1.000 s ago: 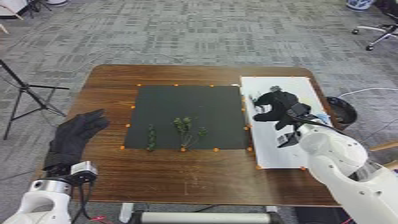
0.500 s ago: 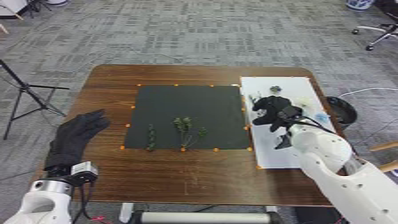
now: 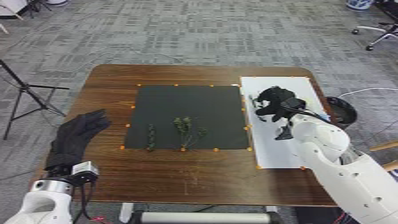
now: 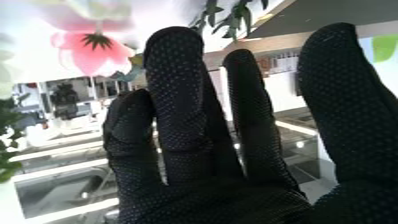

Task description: Arrange flowers

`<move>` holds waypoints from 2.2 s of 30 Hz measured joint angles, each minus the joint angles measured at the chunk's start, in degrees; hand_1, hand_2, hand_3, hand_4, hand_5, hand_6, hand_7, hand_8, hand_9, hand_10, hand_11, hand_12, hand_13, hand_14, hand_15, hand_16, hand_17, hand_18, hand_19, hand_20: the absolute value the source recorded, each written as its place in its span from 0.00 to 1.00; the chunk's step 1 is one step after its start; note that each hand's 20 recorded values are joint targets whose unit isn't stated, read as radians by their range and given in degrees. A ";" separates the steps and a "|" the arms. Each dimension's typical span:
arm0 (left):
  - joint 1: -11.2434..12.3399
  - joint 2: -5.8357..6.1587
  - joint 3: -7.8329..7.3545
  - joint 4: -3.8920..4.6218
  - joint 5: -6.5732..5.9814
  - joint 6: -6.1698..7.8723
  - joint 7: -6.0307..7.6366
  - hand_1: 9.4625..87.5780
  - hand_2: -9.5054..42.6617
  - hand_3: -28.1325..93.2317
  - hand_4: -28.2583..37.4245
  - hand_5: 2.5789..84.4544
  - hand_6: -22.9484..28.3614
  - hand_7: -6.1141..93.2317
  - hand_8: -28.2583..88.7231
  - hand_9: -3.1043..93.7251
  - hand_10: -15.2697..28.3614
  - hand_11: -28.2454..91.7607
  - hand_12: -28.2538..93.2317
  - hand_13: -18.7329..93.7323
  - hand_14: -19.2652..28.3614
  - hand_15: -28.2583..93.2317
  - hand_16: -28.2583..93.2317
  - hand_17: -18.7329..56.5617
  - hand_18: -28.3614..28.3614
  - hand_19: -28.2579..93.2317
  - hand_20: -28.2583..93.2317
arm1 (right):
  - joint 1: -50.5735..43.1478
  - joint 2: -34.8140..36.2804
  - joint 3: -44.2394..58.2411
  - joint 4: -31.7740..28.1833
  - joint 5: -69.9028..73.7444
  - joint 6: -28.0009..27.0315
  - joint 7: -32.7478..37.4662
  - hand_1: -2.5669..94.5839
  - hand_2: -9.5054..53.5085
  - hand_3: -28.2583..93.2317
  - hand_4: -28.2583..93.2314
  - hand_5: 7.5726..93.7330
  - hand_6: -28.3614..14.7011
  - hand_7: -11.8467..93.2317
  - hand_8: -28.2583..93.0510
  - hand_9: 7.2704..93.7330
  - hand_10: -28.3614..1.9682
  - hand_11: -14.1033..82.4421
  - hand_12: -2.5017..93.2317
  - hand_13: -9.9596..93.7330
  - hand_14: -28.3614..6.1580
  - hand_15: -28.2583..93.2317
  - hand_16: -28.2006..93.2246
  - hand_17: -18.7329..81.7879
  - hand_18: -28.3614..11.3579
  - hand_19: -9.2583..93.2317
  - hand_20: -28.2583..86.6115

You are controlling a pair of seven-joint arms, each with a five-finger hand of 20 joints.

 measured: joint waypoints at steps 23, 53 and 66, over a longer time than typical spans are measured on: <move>-0.19 -0.26 -0.02 0.09 0.04 -0.78 -0.25 0.20 0.25 0.78 0.04 0.59 0.52 0.23 0.19 0.54 0.69 0.45 0.37 0.51 0.80 0.41 0.26 0.32 0.73 0.33 0.38 | 0.42 -0.14 -5.44 1.13 1.87 5.09 3.23 0.73 0.00 0.65 0.13 0.73 0.61 0.33 0.40 0.90 0.63 0.27 0.46 0.95 0.75 0.67 0.49 0.69 0.25 0.93 0.75; -0.63 0.41 -0.01 0.23 0.04 -1.33 -1.07 0.20 0.25 0.78 0.04 0.59 0.52 0.23 0.19 0.54 0.69 0.45 0.37 0.51 0.80 0.41 0.25 0.32 0.73 0.33 0.38 | 2.89 2.67 -10.37 -9.74 12.07 14.08 7.09 0.73 0.00 0.66 0.17 0.80 0.58 0.36 0.37 0.95 0.62 0.27 0.49 0.98 0.79 0.64 0.53 0.74 0.30 0.94 0.72; -0.59 0.36 0.03 0.20 0.07 -1.70 -1.29 0.19 0.25 0.78 0.05 0.59 0.52 0.23 0.19 0.54 0.70 0.45 0.37 0.50 0.81 0.41 0.26 0.32 0.73 0.33 0.38 | 2.72 -5.11 -15.53 -8.48 8.33 11.80 9.88 0.72 0.00 0.66 0.18 0.80 0.58 0.36 0.37 0.96 0.62 0.26 0.48 0.99 0.80 0.64 0.53 0.74 0.29 0.95 0.72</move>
